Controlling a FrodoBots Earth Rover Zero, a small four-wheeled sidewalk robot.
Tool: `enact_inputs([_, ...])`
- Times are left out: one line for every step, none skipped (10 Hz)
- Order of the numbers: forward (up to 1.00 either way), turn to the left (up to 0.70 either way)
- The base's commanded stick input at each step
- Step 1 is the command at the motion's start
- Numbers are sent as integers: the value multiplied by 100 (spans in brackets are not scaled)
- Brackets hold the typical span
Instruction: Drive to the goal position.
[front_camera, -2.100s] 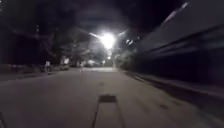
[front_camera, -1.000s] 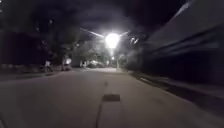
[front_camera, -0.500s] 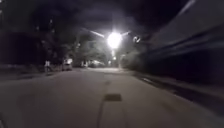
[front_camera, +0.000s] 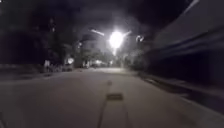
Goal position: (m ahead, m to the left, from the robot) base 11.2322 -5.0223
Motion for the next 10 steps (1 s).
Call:
enact_inputs([70, -17])
enact_inputs([70, 0])
enact_inputs([70, 0])
enact_inputs([70, 0])
enact_inputs([70, 0])
enact_inputs([70, 0])
enact_inputs([70, 0])
enact_inputs([70, 0])
enact_inputs([70, 0])
enact_inputs([70, -7])
